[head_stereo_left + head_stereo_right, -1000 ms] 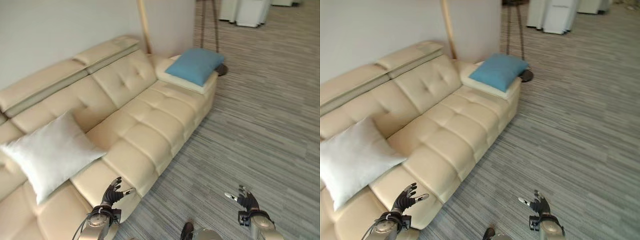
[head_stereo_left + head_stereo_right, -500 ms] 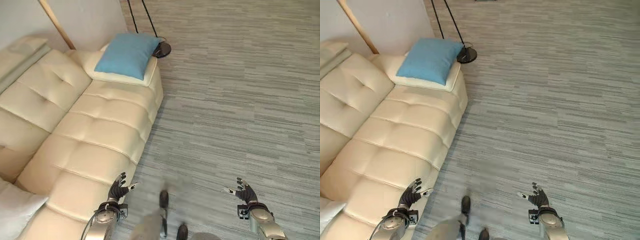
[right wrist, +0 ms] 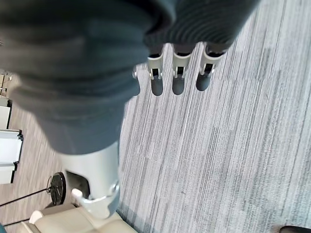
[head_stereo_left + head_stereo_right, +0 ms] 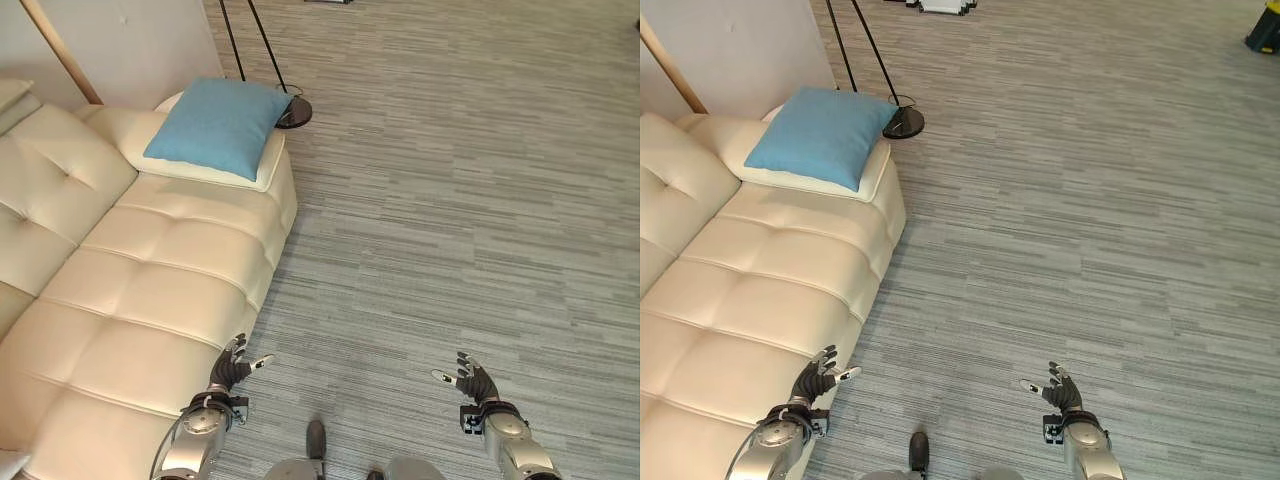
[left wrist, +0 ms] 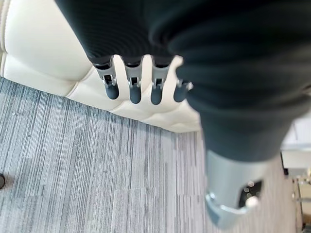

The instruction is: Pick up all the scattered cushions and arrange them neatly on the sofa.

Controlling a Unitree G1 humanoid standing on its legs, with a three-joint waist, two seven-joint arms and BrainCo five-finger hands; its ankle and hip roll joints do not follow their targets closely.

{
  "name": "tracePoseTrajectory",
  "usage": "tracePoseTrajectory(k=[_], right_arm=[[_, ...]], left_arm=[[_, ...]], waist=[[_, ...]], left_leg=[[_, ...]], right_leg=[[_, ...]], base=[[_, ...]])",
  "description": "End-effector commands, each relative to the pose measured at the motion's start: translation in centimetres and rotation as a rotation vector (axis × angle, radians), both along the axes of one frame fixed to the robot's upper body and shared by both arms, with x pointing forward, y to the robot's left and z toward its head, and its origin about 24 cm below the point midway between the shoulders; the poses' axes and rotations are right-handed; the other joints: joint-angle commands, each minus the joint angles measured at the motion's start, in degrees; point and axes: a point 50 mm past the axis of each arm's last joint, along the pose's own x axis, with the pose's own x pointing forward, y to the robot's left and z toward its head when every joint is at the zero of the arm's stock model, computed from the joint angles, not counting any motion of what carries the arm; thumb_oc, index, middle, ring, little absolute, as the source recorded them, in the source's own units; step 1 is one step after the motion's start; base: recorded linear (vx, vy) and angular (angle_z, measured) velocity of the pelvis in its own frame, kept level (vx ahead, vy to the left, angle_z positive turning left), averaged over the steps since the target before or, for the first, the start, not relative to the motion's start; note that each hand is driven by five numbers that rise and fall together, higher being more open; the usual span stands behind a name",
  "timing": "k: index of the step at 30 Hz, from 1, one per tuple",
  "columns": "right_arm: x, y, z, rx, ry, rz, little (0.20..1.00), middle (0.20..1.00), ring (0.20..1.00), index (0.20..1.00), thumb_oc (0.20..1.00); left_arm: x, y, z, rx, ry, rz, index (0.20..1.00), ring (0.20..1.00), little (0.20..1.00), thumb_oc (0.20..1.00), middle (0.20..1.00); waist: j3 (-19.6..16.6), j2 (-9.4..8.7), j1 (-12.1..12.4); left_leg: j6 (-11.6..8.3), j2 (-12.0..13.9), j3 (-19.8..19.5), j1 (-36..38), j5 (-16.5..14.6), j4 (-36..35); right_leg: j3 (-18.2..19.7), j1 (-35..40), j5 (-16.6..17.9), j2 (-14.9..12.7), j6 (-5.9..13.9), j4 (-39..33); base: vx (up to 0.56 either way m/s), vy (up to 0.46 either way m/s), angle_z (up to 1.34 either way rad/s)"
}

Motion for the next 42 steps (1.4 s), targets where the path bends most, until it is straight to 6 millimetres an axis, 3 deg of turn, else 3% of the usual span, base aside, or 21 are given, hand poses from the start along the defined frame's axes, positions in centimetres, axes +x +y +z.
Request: tracePoseTrajectory(k=[1, 2, 4, 6, 8, 9, 10, 11, 14, 17, 18, 19, 20, 22, 26, 31, 34, 36, 39, 40, 42], right_arm=[[1.2, -0.7, 1.5, -0.024, -0.085, -0.001, 1.000, 1.000, 1.000, 1.000, 1.000], [1.5, -1.0, 1.8, -0.030, -0.094, -0.008, 1.000, 1.000, 1.000, 1.000, 1.000], [1.4, -1.0, 1.7, -0.032, -0.090, -0.016, 1.000, 1.000, 1.000, 1.000, 1.000], [0.8, -1.2, 1.4, -0.032, -0.076, -0.031, 1.000, 1.000, 1.000, 1.000, 1.000], [0.8, -1.5, 1.3, -0.036, -0.070, -0.037, 1.000, 1.000, 1.000, 1.000, 1.000], [0.6, -1.6, 1.4, -0.022, -0.076, -0.042, 1.000, 1.000, 1.000, 1.000, 1.000], [0.5, -1.6, 1.3, -0.020, -0.077, -0.043, 1.000, 1.000, 1.000, 1.000, 1.000], [0.6, -1.8, 1.4, -0.017, -0.078, -0.047, 1.000, 1.000, 1.000, 1.000, 1.000], [0.9, -1.9, 1.7, -0.015, -0.089, -0.055, 1.000, 1.000, 1.000, 1.000, 1.000], [0.7, -2.4, 1.7, -0.026, -0.079, -0.059, 1.000, 1.000, 1.000, 1.000, 1.000], [0.6, -2.8, 1.7, -0.041, -0.074, -0.064, 1.000, 1.000, 1.000, 1.000, 1.000], [0.4, -2.9, 1.6, -0.053, -0.069, -0.066, 1.000, 1.000, 1.000, 1.000, 1.000], [0.3, -3.0, 1.5, -0.064, -0.065, -0.076, 1.000, 1.000, 1.000, 1.000, 1.000], [0.0, -2.9, 1.1, -0.066, -0.044, -0.080, 1.000, 1.000, 1.000, 1.000, 1.000], [0.0, -2.3, 0.8, -0.071, -0.027, -0.048, 1.000, 1.000, 1.000, 1.000, 1.000], [-0.1, -1.1, 0.2, -0.029, -0.004, -0.035, 1.000, 1.000, 1.000, 1.000, 1.000], [-0.3, -0.9, -0.1, -0.027, 0.017, -0.023, 1.000, 1.000, 1.000, 1.000, 1.000], [-0.5, -0.7, -0.3, -0.016, 0.020, -0.028, 1.000, 1.000, 1.000, 1.000, 1.000], [-0.5, -0.5, -0.2, 0.000, 0.011, -0.036, 1.000, 1.000, 1.000, 1.000, 1.000], [-0.3, -0.8, -0.1, -0.001, 0.002, -0.046, 1.000, 1.000, 1.000, 1.000, 1.000], [-0.2, -0.8, 0.0, -0.001, -0.002, -0.049, 1.000, 1.000, 1.000, 1.000, 1.000]], left_arm=[[1.6, 0.0, 2.2, 0.000, -0.127, -0.013, 1.000, 1.000, 1.000, 1.000, 1.000], [1.9, 0.1, 2.5, 0.002, -0.142, -0.014, 1.000, 1.000, 1.000, 1.000, 1.000], [2.2, 0.1, 2.7, 0.005, -0.155, -0.014, 1.000, 1.000, 1.000, 1.000, 1.000], [2.7, -0.3, 2.7, -0.006, -0.166, -0.016, 1.000, 1.000, 1.000, 1.000, 1.000], [2.7, -0.4, 2.6, -0.024, -0.166, -0.004, 1.000, 1.000, 1.000, 1.000, 1.000], [2.3, -0.5, 2.2, -0.057, -0.153, 0.018, 1.000, 1.000, 1.000, 1.000, 1.000], [2.2, -0.6, 2.0, -0.077, -0.148, 0.029, 1.000, 1.000, 1.000, 1.000, 1.000], [2.0, -0.8, 1.7, -0.122, -0.138, 0.067, 1.000, 1.000, 1.000, 1.000, 1.000], [2.1, -0.8, 1.5, -0.158, -0.136, 0.104, 1.000, 1.000, 1.000, 1.000, 1.000], [1.7, -0.8, 1.1, -0.154, -0.111, 0.104, 1.000, 1.000, 1.000, 1.000, 1.000], [1.6, -0.8, 1.0, -0.145, -0.105, 0.096, 1.000, 1.000, 1.000, 1.000, 1.000], [1.5, -0.9, 1.0, -0.141, -0.102, 0.087, 1.000, 1.000, 1.000, 1.000, 1.000], [1.6, -0.9, 1.0, -0.125, -0.101, 0.082, 1.000, 1.000, 1.000, 1.000, 1.000], [1.6, -0.6, 1.1, -0.112, -0.106, 0.086, 1.000, 1.000, 1.000, 1.000, 1.000], [0.4, 0.1, 0.6, -0.101, -0.080, 0.115, 1.000, 1.000, 1.000, 1.000, 1.000], [-0.7, 1.6, 0.1, -0.040, -0.025, 0.116, 1.000, 1.000, 1.000, 1.000, 1.000], [-0.6, 2.1, 0.3, -0.015, -0.023, 0.107, 1.000, 1.000, 1.000, 1.000, 1.000], [-0.4, 2.3, 0.6, 0.001, -0.032, 0.106, 1.000, 1.000, 1.000, 1.000, 1.000], [0.1, 2.3, 1.0, -0.002, -0.057, 0.104, 1.000, 1.000, 1.000, 1.000, 1.000], [0.4, 2.1, 1.3, -0.009, -0.072, 0.094, 1.000, 1.000, 1.000, 1.000, 1.000], [0.5, 1.9, 1.3, -0.013, -0.076, 0.089, 1.000, 1.000, 1.000, 1.000, 1.000]], waist=[[0.5, 0.83, 0.3], [1.2, 0.31, -0.3], [1.4, -0.03, -0.9], [0.2, -0.64, -1.9], [-0.3, -0.61, -2.1], [-0.9, -0.51, -2.4], [-1.0, -0.41, -2.4], [-0.6, -0.54, -2.0], [0.3, -1.22, -1.1], [0.6, -2.10, 0.1], [0.4, -1.53, 0.5], [0.5, -0.43, 1.3], [0.8, -0.06, 1.9], [0.9, 0.08, 2.5], [-1.2, 0.45, 3.9], [-3.0, -2.45, 4.6], [-2.5, -2.74, 3.9], [-2.0, -2.37, 3.4], [-1.1, -1.07, 2.5], [-0.2, -0.52, 1.8], [0.2, -0.36, 1.4]], left_leg=[[-3.16, 1.3, 1.0, 2.5, -5.0, 0.1], [-3.81, 0.9, 1.1, 4.6, -6.9, 0.3], [-4.62, 1.2, 1.0, 5.9, -7.6, 0.2], [-5.46, 1.4, -0.4, 8.8, -10.6, 0.6], [-5.86, 2.1, -0.7, 9.4, -11.8, 1.5], [-6.76, 3.7, -0.9, 9.2, -13.0, 5.6], [-7.37, 4.1, -0.9, 8.3, -12.3, 9.2], [-8.34, 4.4, -1.6, 4.4, -9.6, 19.3], [-8.56, 5.3, -1.1, -1.9, -5.6, 29.3], [-6.91, 6.0, 2.2, -5.6, -8.8, 22.6], [-7.53, 6.7, 2.8, -7.5, -5.6, 16.1], [-8.71, 7.6, 3.0, -9.4, 0.9, 8.3], [-9.46, 8.5, 4.4, -12.2, 3.5, 3.0], [-9.78, 8.4, 6.5, -13.2, 4.9, -0.5], [-8.98, 7.7, 5.6, -12.4, 6.9, -0.5], [-5.69, 4.2, 6.1, -9.3, 2.4, 1.9], [-3.55, 2.3, 5.8, -6.8, 0.0, 1.7], [-2.57, 1.5, 5.1, -4.8, -1.5, 1.0], [-2.45, 1.6, 3.8, -2.5, -2.4, 0.4], [-2.57, 1.4, 2.8, -1.0, -3.2, 0.2], [-2.65, 1.4, 2.2, -0.1, -3.7, 0.1]], right_leg=[[-2.4, 3.8, 4.4, -3.5, -0.29, -27.7], [-5.7, 2.1, 8.1, -3.4, -0.07, -39.9], [-7.6, 1.4, 10.6, -3.3, 0.81, -46.0], [-5.7, 2.3, 12.4, -2.8, 0.17, -47.5], [-5.7, 2.7, 12.2, -2.6, -0.26, -47.1], [-6.3, 4.1, 11.3, -2.0, -1.39, -46.9], [-6.5, 5.2, 10.8, -1.5, -1.97, -47.2], [-6.6, 7.3, 9.5, -0.7, -3.55, -47.6], [-7.4, 10.1, 7.1, -0.6, -5.24, -48.2], [-7.5, 13.4, 5.2, -1.4, -4.61, -49.1], [-8.0, 14.9, 4.4, -1.2, -4.22, -49.8], [-8.1, 16.9, 3.2, -0.1, -4.14, -50.5], [-8.9, 19.3, 1.8, 0.3, -4.01, -51.2], [-9.2, 21.4, 0.7, 0.5, -3.66, -51.6], [-8.2, 24.3, -0.5, 0.2, -2.43, -51.4], [-6.4, 21.9, -0.1, -4.7, 0.29, -40.5], [-5.4, 17.2, 4.8, -6.8, 1.74, -29.7], [-4.1, 13.6, 7.5, -6.9, 1.59, -23.7], [-3.4, 9.0, 6.4, -5.1, 0.02, -23.8], [-3.9, 7.3, 4.8, -4.1, -0.82, -27.9], [-3.6, 6.7, 4.8, -3.4, -1.04, -30.4]], base=[[0.44, -0.138, -0.38], [0.47, -0.192, -0.19], [0.45, -0.229, -0.17], [0.53, -0.253, 0.22], [0.30, -0.164, 0.82], [0.29, -0.207, 0.95], [0.44, -0.333, 0.58], [0.31, -0.255, 0.31], [0.25, -0.151, -0.08], [0.34, 0.003, -0.01], [0.44, 0.117, -0.28], [0.55, 0.150, -0.07], [0.45, 0.136, 0.43], [0.41, 0.175, 0.73], [0.35, 0.199, -0.10], [0.34, 0.252, -0.23], [0.19, 0.215, 0.28], [0.18, 0.148, 0.41], [0.26, 0.087, 0.39], [0.31, 0.026, 0.31], [0.20, -0.006, 0.33]])
